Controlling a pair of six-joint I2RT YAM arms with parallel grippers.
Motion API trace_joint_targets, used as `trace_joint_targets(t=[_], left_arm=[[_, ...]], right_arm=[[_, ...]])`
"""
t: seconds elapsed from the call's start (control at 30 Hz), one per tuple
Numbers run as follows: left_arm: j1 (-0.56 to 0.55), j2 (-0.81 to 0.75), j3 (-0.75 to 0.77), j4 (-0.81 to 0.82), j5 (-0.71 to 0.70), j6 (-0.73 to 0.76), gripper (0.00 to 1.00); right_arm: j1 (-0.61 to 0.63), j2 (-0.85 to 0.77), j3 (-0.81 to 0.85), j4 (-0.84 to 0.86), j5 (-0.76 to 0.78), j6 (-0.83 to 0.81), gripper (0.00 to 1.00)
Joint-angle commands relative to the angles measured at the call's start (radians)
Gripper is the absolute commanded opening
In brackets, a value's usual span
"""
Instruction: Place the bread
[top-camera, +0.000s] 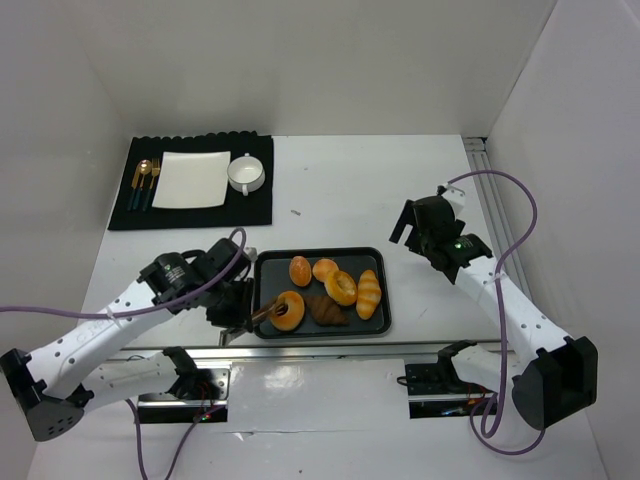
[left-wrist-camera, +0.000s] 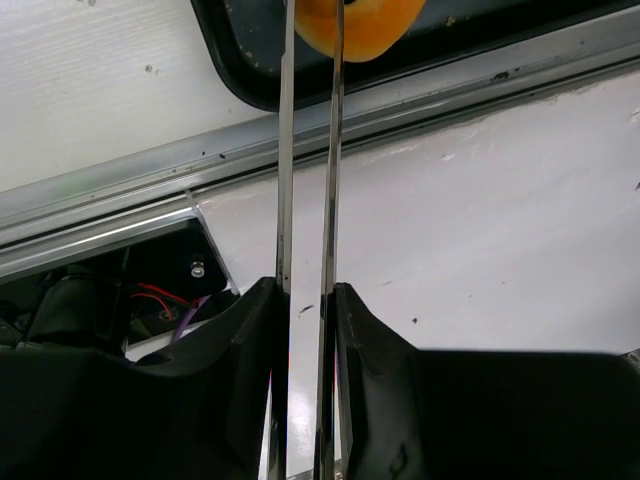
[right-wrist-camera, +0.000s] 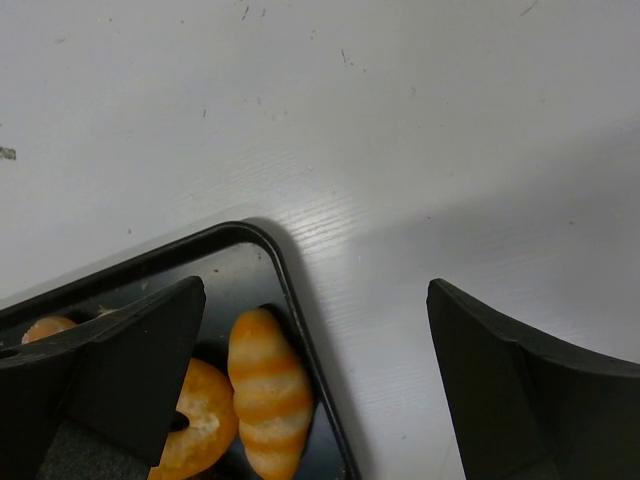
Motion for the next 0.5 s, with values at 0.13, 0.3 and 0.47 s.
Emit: trace_joint_targets(t=[0.13, 0.3, 0.47], left_arm=[[-0.002, 0.021, 0.193, -0.079, -0.091, 0.015, 0.09], [0.091, 0.042, 0.319, -0.047, -0.255, 0.004, 0.09], [0.341, 0.198, 0.374, 0.206, -0.247, 0.131, 0.05]], right_arm=[[0.008, 0.000, 0.006, 0.060, -0.024, 0.008, 0.99], [0.008, 0.011, 0.017, 0.060, -0.015, -0.001, 0.99], [0.008, 0.001, 0.026, 0.060, -0.015, -0.001, 0.99]])
